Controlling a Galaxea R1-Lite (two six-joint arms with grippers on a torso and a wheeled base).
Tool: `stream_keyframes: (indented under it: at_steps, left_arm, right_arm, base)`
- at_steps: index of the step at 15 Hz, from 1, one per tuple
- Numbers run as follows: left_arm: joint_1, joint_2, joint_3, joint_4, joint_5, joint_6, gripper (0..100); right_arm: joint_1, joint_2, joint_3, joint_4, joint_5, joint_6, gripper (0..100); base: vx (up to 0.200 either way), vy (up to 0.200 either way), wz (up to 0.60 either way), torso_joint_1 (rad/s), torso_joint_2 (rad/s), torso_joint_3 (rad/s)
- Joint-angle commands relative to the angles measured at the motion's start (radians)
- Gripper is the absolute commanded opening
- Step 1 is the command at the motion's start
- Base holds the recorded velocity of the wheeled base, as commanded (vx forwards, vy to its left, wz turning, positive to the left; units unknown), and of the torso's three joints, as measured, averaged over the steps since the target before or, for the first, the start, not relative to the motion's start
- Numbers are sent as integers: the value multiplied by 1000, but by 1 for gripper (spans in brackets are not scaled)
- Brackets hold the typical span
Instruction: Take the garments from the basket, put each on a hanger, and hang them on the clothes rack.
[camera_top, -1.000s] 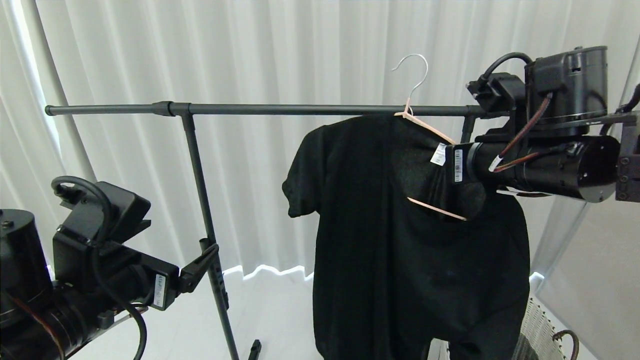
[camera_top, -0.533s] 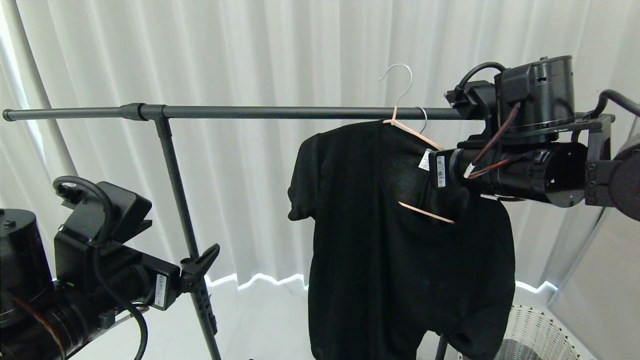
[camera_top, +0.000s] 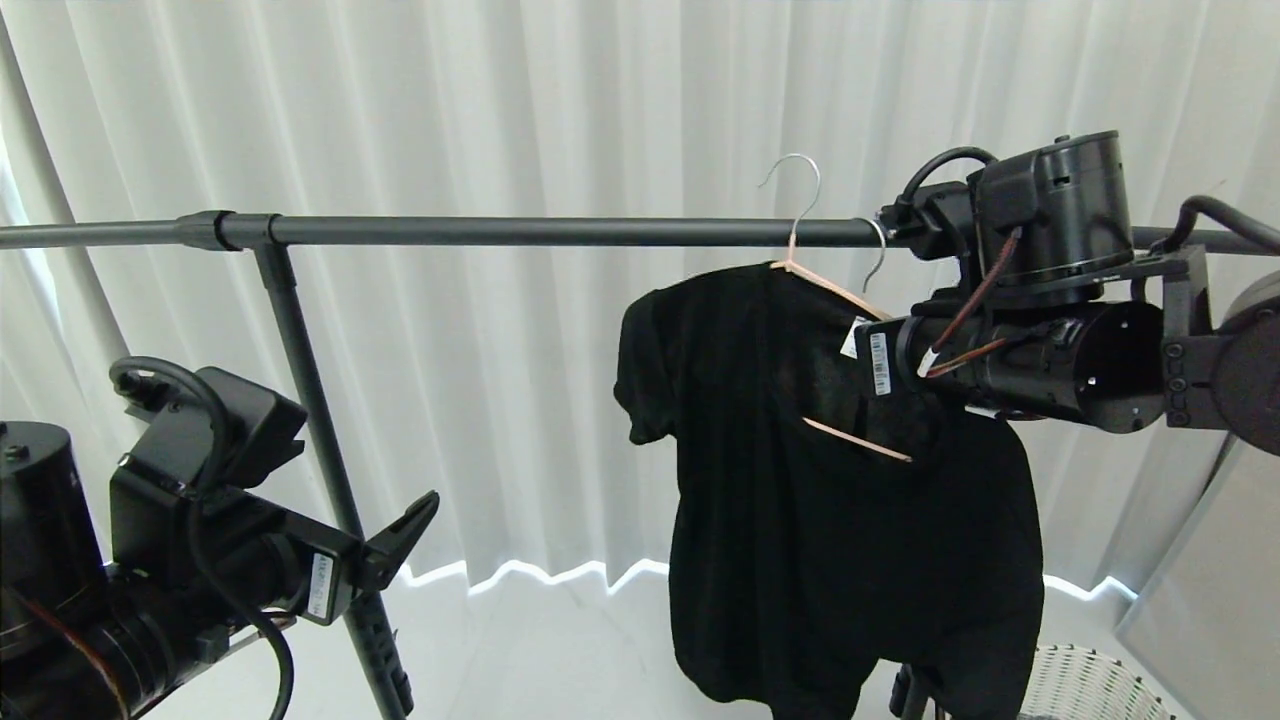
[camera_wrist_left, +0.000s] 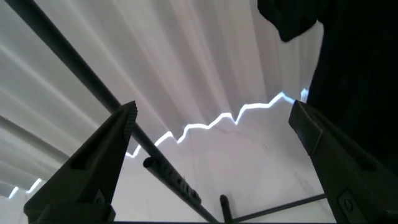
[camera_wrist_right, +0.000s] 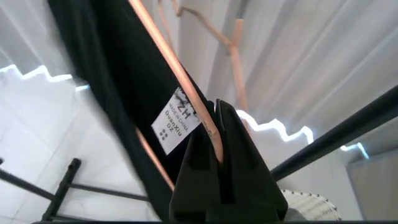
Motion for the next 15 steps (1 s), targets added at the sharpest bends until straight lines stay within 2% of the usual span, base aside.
stream_keyframes:
  at_steps: [1, 4, 5, 15]
  left_arm:
    - [0, 0, 0, 0, 1, 1, 100]
    - [0, 0, 0, 0, 1, 1, 100]
    - [0, 0, 0, 0, 1, 1, 100]
    - [-29, 0, 0, 0, 1, 1, 100]
  right_arm:
    - [11, 10, 5, 1, -11, -1, 0]
    - [3, 57, -5, 0, -106, -38, 0]
    - [-5, 68, -8, 0, -117, -44, 0]
    - [-29, 94, -21, -2, -119, -44, 0]
  base:
    - [0, 0, 0, 0, 0, 0]
    - [0, 0, 0, 0, 0, 0]
    - [0, 0, 0, 0, 0, 0]
    - [0, 0, 0, 0, 0, 0]
